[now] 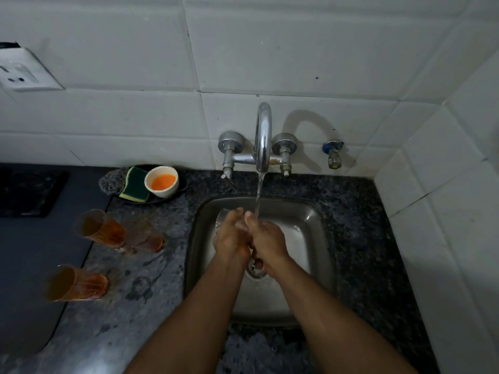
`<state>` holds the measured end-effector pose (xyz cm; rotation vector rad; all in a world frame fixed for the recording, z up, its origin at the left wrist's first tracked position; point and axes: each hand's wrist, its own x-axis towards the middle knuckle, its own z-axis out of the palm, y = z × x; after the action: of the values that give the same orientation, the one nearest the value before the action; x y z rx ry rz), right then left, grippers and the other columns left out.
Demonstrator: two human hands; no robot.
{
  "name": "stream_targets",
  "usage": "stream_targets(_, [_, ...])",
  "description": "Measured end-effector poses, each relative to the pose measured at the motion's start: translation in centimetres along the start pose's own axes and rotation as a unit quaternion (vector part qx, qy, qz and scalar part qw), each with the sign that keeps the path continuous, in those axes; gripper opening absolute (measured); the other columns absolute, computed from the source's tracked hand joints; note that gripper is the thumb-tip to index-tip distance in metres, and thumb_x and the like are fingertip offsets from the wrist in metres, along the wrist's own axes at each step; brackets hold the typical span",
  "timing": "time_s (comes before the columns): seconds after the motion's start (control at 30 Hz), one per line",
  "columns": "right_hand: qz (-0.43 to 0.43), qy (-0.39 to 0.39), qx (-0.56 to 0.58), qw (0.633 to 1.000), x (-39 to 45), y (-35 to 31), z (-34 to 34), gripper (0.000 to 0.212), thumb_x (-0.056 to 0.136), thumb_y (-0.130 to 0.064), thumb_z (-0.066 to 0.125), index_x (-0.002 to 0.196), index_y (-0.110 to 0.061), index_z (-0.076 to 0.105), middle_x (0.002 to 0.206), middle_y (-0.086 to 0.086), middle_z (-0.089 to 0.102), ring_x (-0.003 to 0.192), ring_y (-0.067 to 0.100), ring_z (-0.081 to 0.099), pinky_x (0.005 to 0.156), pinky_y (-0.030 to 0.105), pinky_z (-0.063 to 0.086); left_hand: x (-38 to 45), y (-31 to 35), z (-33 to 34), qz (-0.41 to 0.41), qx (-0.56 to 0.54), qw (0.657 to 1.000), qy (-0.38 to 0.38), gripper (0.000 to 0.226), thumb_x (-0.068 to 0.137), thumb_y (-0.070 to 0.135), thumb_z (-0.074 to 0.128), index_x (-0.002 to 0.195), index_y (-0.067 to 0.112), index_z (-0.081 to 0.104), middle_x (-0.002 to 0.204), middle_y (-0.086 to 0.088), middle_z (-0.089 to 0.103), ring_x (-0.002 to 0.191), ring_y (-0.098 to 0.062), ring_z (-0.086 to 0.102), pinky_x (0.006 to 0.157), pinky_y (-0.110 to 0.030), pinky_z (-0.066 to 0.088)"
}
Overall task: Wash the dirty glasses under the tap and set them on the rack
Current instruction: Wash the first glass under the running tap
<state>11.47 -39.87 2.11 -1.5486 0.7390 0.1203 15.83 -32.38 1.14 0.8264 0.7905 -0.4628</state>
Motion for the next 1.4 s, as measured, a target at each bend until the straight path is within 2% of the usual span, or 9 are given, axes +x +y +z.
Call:
stream_targets(0.2, [-0.253,0.097,-0.177,0.946,-1.2,0.7,-1.0,0.025,0.102,-0.056,0.055,0.104,-0.031,0.048,0.078,-0.007,0.068,0.071,0.003,0.066,0.058,0.017,0.047,-0.7,-0.2,1.4,-0.034,0.022,0.999,0.018,0.013,0.081,0.016,0.081,0.083,0.007,0.071,0.069,-0.008,0.069,0.056,-0.021,0.068,0.058,-0.030,0.056])
stream_targets(0.5, [0.074,0.047,0.144,0.986,-1.0,-1.1,0.3,0.037,0.098,-0.048,0.067,0.100,-0.012,0.070,0.096,0.007,0.079,0.088,0.022,0.077,0.072,0.037,0.062,-1.1,-0.6,0.5,-0.016,0.001,1.000,-0.025,0.058,0.051,0.029,0.093,0.104,0.016,0.072,0.080,-0.006,0.069,0.070,-0.021,0.070,0.064,-0.035,0.058])
stream_targets(0.63, [-0.058,0.053,-0.037,0.996,-1.9,-1.3,-0.2,0.035,0.099,-0.053,0.063,0.098,-0.018,0.064,0.092,-0.001,0.074,0.087,0.015,0.072,0.070,0.030,0.056,-1.5,-0.3,0.5,-0.004,-0.019,1.000,-0.023,0.059,0.054,0.028,0.093,0.105,0.007,0.073,0.095,-0.013,0.070,0.082,-0.027,0.072,0.069,-0.037,0.061])
stream_targets(0.73, [-0.197,0.044,-0.150,0.968,-2.4,-0.2,-0.8,0.027,0.102,-0.053,0.057,0.100,-0.027,0.060,0.085,-0.008,0.073,0.078,0.001,0.069,0.066,0.019,0.053,-1.6,-0.1,1.0,0.008,-0.025,1.000,-0.012,0.025,0.072,0.016,0.087,0.084,0.004,0.069,0.073,-0.013,0.065,0.056,-0.022,0.065,0.053,-0.029,0.056])
stream_targets(0.8, [-0.215,0.047,-0.134,0.966,-2.5,0.3,-0.8,0.030,0.103,-0.054,0.055,0.099,-0.025,0.061,0.082,-0.007,0.073,0.075,0.001,0.070,0.063,0.017,0.053,-1.3,-0.1,0.8,0.002,-0.021,1.000,-0.020,0.040,0.065,0.019,0.091,0.096,0.006,0.070,0.073,-0.009,0.066,0.060,-0.022,0.067,0.059,-0.031,0.057])
stream_targets(1.0, [0.177,-0.056,0.103,0.977,-2.3,-2.3,-0.6,0.049,0.099,-0.065,0.054,0.101,-0.021,0.077,0.060,-0.002,0.057,0.044,0.010,0.045,0.044,0.023,0.037,-1.3,0.1,-0.3,-0.004,0.024,0.999,-0.024,0.061,0.043,0.039,0.091,0.092,0.013,0.068,0.076,-0.008,0.065,0.063,-0.023,0.065,0.052,-0.031,0.051])
stream_targets(1.13, [-0.053,0.028,-0.084,0.995,-2.6,-1.6,-0.5,0.038,0.102,-0.060,0.052,0.103,-0.030,0.075,0.087,-0.008,0.072,0.079,0.010,0.069,0.069,0.029,0.055,-1.7,0.1,-0.2,0.017,0.023,0.999,-0.040,0.039,0.056,0.029,0.091,0.083,0.010,0.069,0.078,-0.010,0.066,0.061,-0.022,0.066,0.052,-0.031,0.054])
stream_targets(1.27, [-0.255,0.077,-0.158,0.951,-2.6,1.1,-0.9,0.035,0.102,-0.059,0.052,0.096,-0.025,0.056,0.073,-0.007,0.068,0.068,0.003,0.067,0.061,0.025,0.053,-1.7,-0.5,0.4,0.006,-0.015,1.000,0.006,0.028,0.074,0.012,0.087,0.095,0.002,0.072,0.088,-0.019,0.073,0.069,-0.029,0.073,0.065,-0.035,0.060])
stream_targets(1.4, [-0.025,0.073,0.000,0.997,-2.3,0.0,-0.3,0.042,0.103,-0.057,0.050,0.096,-0.021,0.069,0.084,-0.004,0.075,0.073,0.012,0.071,0.067,0.035,0.060,-1.6,-0.9,-0.6,0.003,0.022,0.999,-0.031,0.065,0.045,0.033,0.099,0.099,0.008,0.072,0.082,-0.010,0.071,0.067,-0.025,0.070,0.059,-0.035,0.057])
